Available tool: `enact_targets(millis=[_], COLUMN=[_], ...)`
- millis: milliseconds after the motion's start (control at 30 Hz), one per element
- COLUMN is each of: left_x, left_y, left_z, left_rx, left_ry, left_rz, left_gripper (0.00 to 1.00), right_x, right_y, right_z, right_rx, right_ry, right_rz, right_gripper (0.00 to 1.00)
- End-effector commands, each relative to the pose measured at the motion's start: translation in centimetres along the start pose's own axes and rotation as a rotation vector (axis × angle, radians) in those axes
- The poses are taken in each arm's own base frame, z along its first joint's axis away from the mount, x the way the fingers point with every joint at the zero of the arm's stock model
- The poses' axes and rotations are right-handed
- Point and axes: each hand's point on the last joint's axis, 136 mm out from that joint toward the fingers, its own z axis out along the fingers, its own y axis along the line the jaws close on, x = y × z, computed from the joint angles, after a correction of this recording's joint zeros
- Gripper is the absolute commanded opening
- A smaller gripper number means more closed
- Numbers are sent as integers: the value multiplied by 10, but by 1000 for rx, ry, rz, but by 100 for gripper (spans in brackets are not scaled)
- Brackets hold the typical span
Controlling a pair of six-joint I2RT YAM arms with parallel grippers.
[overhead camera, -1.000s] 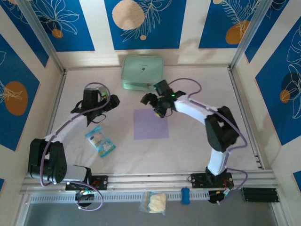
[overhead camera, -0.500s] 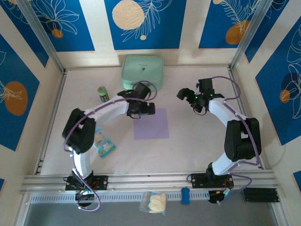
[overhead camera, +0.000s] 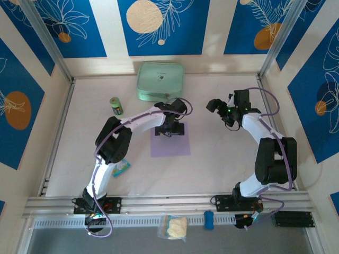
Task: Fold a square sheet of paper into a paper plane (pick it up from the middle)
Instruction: First fold in half a square sheet of paper at the center of the table.
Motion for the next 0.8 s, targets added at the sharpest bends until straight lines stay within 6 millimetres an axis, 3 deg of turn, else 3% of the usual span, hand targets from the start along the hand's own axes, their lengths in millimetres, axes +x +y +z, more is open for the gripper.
enact_targets(millis=[0, 333, 767], left_x=[6, 14, 37], left_y=[6, 11, 28], left_z=[4, 24, 55], left_rx=[-52, -91, -180], left_ry=[32, 71, 159], left_rz=[-13, -32, -14], left_gripper=[91, 83, 83], right_x=[3, 6, 7], right_y=[8, 8, 1], right_z=[-5, 1, 6], right_rx=[-42, -53, -17], right_ry=[9, 41, 57], right_rz=[-17, -1, 14], right_gripper=[100, 99, 97])
